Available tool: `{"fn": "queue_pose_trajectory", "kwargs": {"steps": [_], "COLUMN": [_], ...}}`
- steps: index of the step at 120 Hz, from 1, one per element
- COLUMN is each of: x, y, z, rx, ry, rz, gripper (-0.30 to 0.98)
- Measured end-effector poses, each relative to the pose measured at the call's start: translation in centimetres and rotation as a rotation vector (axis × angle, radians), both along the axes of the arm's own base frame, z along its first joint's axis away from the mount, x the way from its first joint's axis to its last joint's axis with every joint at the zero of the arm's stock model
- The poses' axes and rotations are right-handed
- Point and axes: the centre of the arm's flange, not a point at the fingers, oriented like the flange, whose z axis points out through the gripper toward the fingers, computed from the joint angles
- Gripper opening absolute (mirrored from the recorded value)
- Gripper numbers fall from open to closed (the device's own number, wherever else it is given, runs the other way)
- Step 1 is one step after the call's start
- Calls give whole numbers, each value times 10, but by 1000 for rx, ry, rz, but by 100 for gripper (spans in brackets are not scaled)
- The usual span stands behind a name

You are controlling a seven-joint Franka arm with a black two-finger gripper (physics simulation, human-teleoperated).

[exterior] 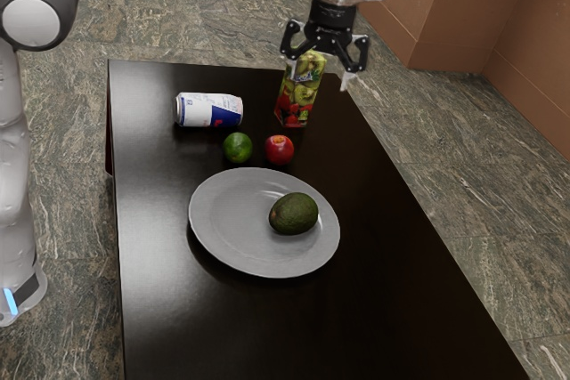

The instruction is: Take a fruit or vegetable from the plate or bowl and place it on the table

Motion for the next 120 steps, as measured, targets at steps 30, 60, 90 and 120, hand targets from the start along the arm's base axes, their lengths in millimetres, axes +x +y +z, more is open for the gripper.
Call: {"fn": "queue_pose_trajectory", "kwargs": {"steps": [30,60,90,120], "x": [3,15,30,-7], "y": [17,18,-87,-83], "z": [-3,-20,-49,-102], "rx": [-9,-23,48,57], "ry": [71,105,47,3], "rz": [439,435,-237,-621], "gripper": [69,69,69,69]}}
